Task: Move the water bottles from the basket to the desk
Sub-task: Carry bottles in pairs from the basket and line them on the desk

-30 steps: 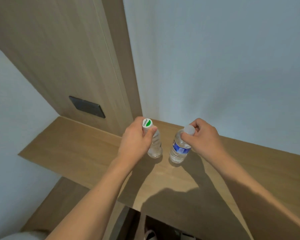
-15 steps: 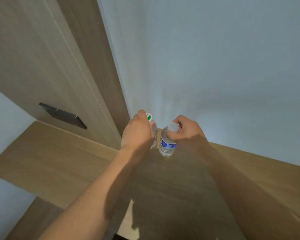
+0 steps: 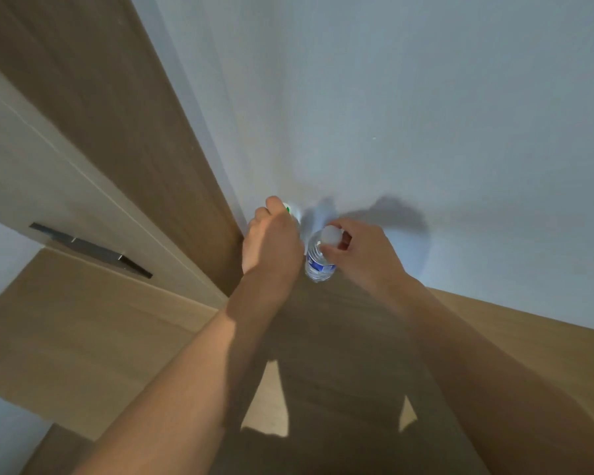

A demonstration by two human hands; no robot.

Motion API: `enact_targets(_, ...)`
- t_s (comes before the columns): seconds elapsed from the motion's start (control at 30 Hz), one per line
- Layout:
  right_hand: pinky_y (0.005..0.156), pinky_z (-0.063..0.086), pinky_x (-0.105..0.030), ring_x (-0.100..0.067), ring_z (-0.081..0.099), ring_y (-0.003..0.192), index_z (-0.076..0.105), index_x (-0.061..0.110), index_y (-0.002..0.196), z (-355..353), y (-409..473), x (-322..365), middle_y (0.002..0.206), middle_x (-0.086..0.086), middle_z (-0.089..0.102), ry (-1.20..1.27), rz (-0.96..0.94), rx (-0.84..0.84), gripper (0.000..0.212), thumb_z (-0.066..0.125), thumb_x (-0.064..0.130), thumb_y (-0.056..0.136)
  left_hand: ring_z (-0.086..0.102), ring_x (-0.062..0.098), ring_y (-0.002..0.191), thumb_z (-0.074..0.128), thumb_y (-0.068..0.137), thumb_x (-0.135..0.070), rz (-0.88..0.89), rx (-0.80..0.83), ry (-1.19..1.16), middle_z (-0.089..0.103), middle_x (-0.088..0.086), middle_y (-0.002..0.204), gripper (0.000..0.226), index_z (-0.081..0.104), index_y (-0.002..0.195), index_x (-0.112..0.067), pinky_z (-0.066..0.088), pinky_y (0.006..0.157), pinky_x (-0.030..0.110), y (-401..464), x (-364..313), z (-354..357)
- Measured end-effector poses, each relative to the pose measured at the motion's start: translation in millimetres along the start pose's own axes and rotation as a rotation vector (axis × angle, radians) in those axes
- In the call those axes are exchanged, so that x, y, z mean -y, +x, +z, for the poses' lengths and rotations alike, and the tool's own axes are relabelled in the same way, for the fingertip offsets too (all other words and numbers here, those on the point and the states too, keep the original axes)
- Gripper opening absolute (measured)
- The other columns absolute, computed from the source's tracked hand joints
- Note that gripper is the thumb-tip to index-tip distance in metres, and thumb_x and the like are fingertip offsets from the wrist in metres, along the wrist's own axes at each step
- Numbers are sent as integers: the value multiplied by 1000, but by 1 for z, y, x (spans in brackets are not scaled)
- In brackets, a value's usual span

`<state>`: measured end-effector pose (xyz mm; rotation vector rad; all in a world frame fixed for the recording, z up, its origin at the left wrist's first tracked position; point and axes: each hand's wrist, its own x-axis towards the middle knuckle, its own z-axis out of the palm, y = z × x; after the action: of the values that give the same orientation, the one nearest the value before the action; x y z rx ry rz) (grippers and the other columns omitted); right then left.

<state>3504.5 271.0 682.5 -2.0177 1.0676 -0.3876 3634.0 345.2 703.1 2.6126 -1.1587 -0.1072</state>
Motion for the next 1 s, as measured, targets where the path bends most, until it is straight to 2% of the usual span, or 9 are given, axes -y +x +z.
enact_targets(0.13, 54, 37, -12, -3, 51, 58, 68, 24, 95, 5, 12, -6, 67, 10, 58, 58, 0, -14, 12, 69, 23, 84, 58, 35, 108, 46, 93, -5, -5, 31, -27, 56, 19, 118, 28, 40, 120, -2, 46, 82, 37, 15, -1, 3)
enact_targets(0.3, 52, 34, -11, -3, 49, 56, 66, 21, 93, 7, 24, -6, 64, 11, 54, 27, -26, -22, 11, 70, 25, 83, 58, 36, 107, 46, 95, -6, 6, 27, -18, 57, 18, 116, 25, 39, 119, -3, 42, 74, 35, 17, 3, 9)
enact_targets(0.43, 54, 34, -16, -5, 47, 56, 63, 21, 89, 13, 31, -5, 62, 10, 50, 44, -54, -15, 10, 71, 24, 84, 57, 37, 104, 44, 95, -5, 5, 46, -8, 56, 18, 113, 23, 40, 117, -4, 32, 69, 33, 15, 5, 14)
enact_targets(0.63, 58, 35, -21, -6, 48, 59, 64, 22, 102, 20, 36, -5, 66, 10, 53, 29, -61, 0, 19, 70, 32, 87, 63, 37, 100, 43, 97, -8, -42, 60, 23, 54, 15, 113, 25, 38, 122, -5, 34, 66, 34, 15, 5, 21)
enact_targets(0.77, 59, 35, -22, -6, 47, 59, 64, 21, 98, 21, 39, -3, 65, 11, 52, 28, -74, 16, 17, 71, 32, 86, 65, 35, 98, 44, 95, -3, -79, 82, 9, 50, 15, 119, 36, 37, 130, -5, 37, 66, 31, 17, 4, 20)
enact_targets(0.93, 59, 34, -22, -7, 46, 58, 62, 23, 92, 24, 43, 1, 64, 9, 51, 39, -81, 15, 14, 69, 33, 86, 62, 41, 92, 47, 93, -4, -90, 77, -114, 44, 14, 118, 29, 40, 121, -10, 35, 64, 36, 13, 7, 8)
enact_targets(1.0, 63, 37, -24, -8, 46, 61, 63, 21, 98, 26, 44, 0, 65, 10, 51, 19, -91, 11, 16, 69, 33, 87, 60, 42, 92, 45, 94, -6, -73, 72, -126, 46, 13, 116, 25, 41, 118, -10, 34, 66, 37, 10, 8, 8)
